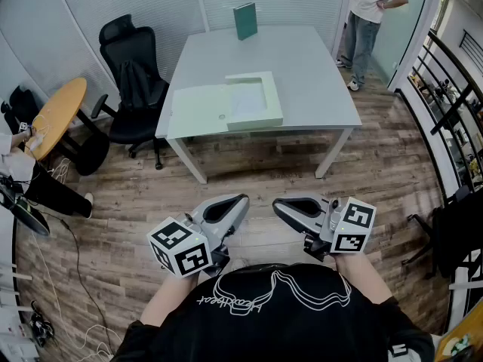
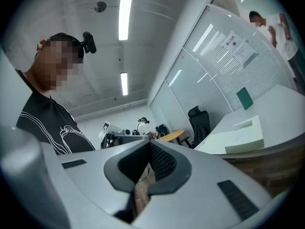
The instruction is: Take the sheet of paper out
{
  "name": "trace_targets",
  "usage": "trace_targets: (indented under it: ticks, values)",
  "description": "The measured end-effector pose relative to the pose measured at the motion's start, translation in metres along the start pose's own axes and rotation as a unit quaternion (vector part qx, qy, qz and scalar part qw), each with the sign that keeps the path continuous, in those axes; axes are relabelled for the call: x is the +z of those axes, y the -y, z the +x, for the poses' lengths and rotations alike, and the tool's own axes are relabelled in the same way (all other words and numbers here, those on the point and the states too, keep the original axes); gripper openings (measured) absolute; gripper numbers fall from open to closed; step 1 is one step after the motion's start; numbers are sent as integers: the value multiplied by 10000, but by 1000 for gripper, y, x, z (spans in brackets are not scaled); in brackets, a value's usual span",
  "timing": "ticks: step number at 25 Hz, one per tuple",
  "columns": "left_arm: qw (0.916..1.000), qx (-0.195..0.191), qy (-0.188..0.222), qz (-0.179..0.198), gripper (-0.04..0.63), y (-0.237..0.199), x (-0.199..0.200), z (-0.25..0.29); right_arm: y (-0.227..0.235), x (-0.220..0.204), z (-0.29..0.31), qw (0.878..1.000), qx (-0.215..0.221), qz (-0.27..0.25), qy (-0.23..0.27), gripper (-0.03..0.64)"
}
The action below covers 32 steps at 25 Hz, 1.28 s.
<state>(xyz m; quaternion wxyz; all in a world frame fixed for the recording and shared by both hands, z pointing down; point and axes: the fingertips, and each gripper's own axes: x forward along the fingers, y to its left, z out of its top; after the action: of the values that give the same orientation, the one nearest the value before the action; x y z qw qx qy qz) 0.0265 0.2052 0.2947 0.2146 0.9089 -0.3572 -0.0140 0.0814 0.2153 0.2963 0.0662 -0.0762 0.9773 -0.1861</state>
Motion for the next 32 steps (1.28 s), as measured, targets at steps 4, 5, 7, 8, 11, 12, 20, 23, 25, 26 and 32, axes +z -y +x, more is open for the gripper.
trace_targets:
  ticks: [4, 5, 7, 8, 11, 12, 20, 23, 25, 26, 32]
  values:
    - [10000, 32, -15, -23, 12, -1, -2, -1, -1, 0, 1, 10000, -7, -55, -15, 6]
    - [10000, 39, -13, -34, 12, -1, -2, -1, -1, 0, 1, 10000, -10, -63, -20, 6]
    - [10000, 46, -5, -52, 12, -1, -1, -1, 0, 1, 1, 10000, -17, -64, -24, 6]
    - [10000, 48, -5, -57, 12, -1, -1, -1, 1, 1, 1, 10000, -23, -59, -28, 6]
    - [10000, 66, -10, -65, 12, -1, -3, 0, 3, -2, -1, 10000, -51, -36, -64, 6]
    - [10000, 72, -7, -68, 12, -2, -4, 0, 4, -3, -2, 10000, -66, -24, -66, 6]
    - [9999, 119, 68, -95, 12, 1, -5, 9, 12, 3, -10, 9999, -133, -78, -8, 8]
    - [9998, 109, 110, -91, 12, 5, -5, 13, 11, 6, -15, 9998, -120, -175, -11, 8]
    - [9999, 90, 107, -43, 12, 9, -6, 17, 12, 8, -20, 9997, -124, -231, 0, 8]
    - [9999, 83, 107, -20, 12, 11, -8, 19, 12, 7, -22, 9996, -125, -245, 3, 8]
    - [9999, 67, 124, -45, 12, 7, -20, 21, 19, -5, -24, 9996, -113, -235, -75, 8]
